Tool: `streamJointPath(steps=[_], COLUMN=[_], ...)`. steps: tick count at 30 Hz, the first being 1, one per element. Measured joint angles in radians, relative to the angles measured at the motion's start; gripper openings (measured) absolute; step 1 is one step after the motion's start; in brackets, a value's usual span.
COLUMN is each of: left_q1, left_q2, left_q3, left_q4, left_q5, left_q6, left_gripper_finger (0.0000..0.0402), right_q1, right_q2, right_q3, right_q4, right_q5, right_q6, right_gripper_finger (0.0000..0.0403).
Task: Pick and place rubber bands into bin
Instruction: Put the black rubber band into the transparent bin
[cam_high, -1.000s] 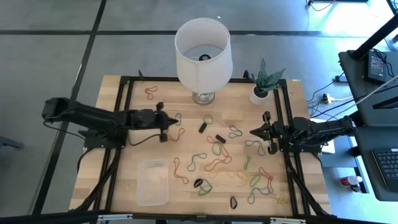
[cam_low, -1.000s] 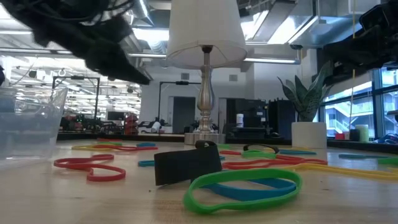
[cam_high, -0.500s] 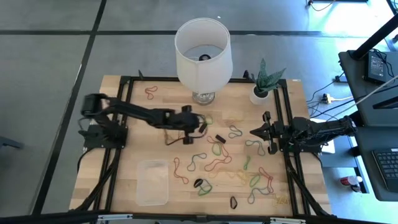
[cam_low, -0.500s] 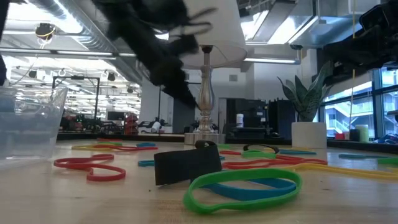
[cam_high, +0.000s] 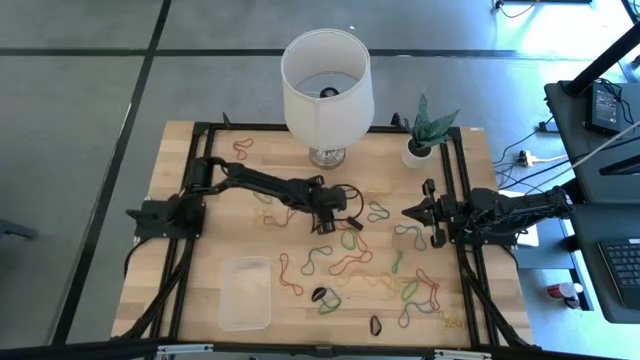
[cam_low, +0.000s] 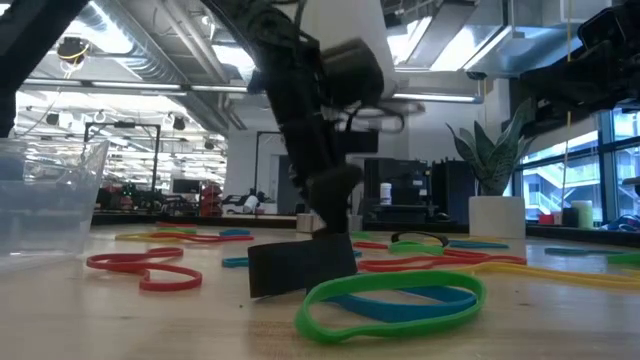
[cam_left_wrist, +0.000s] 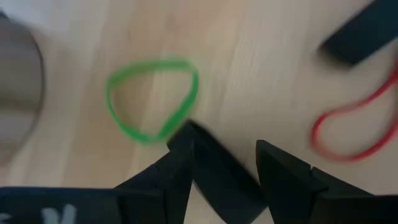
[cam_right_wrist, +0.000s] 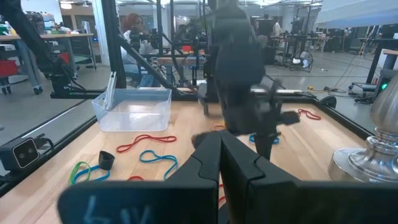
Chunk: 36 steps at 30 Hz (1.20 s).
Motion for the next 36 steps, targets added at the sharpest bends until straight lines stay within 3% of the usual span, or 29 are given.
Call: streamJointPath(steps=[7,14,23,28,32,36], left_q1=[-0.002,-0.005,-0.067,-0.068,-0.069,-0.086], left_q2=[0.019,0.003,-0.079,-0.178,-0.277,-0.384], left_q3=[0.007,0.004,-0.001,-0.001,0.0,0.0], left_q4=[-0.06,-0.095,-0.11,-0.208,-0.328,-0.421], left_q5=[-0.075,-0.034,-0.091,-0.001,0.079,0.071], left_q6=[-0.071,-0.086,0.001,0.096,0.079,-0.04], left_gripper_finger=[0.0143,0.0016,0.0003,0.0003,0.0003,0.0003], right_q1=[0.0,0.0,0.0,0.0,0.0,0.0], right_q2=[0.0,0.0,0.0,0.0,0.0,0.0], right_q3=[0.0,0.0,0.0,0.0,0.0,0.0], right_q4=[0.0,0.0,0.0,0.0,0.0,0.0], right_q5=[0.0,0.0,0.0,0.0,0.0,0.0], right_q6=[0.0,0.0,0.0,0.001,0.0,0.0], right_gripper_finger=[0.001,0.001,0.001,0.001,0.001,0.001])
